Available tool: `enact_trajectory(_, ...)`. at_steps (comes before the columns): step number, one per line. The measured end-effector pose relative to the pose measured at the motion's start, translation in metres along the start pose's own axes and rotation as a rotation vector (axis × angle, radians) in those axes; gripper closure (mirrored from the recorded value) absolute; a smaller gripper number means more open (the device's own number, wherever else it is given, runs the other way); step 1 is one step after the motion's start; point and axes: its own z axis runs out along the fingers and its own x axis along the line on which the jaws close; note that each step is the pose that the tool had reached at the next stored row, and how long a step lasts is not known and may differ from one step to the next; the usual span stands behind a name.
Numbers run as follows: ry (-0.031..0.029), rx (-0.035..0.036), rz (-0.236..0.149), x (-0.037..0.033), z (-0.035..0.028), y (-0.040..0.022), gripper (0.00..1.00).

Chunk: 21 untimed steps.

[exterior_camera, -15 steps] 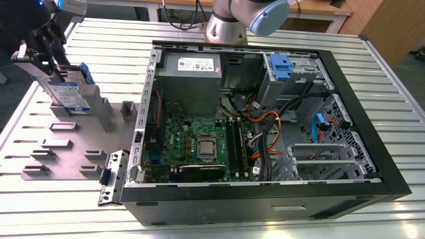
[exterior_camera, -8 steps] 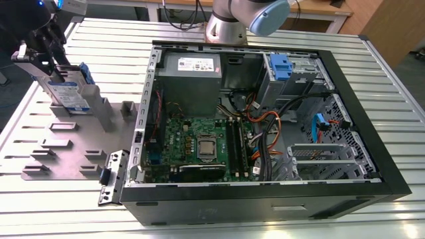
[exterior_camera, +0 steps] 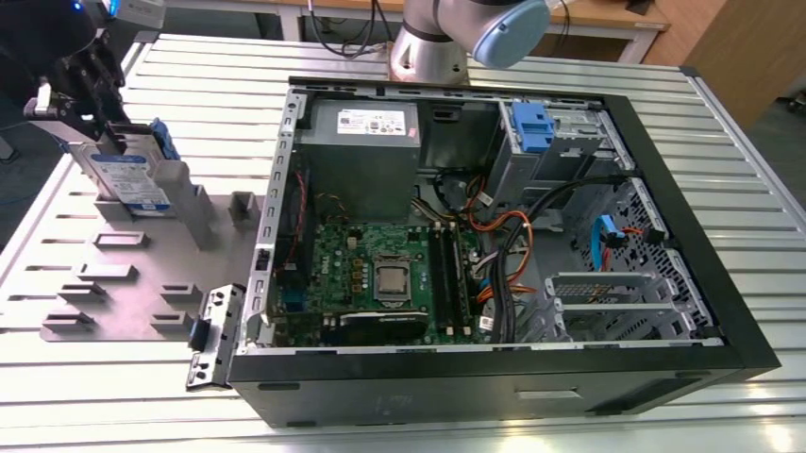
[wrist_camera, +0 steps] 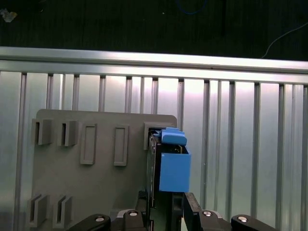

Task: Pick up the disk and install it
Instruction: 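Pick up the disk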

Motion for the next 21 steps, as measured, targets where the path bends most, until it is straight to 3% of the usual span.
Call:
enact_trajectory(10,0.0001,-0.0001,0.0,0.0001,-0.0001,0.0,0.59)
enact_trajectory(11,0.0001,-0.0001,0.0,0.0002,-0.0001,0.0,0.65)
enact_trajectory(21,0.0,0.0,0.001,0.0002,0.0,0.0,0.65)
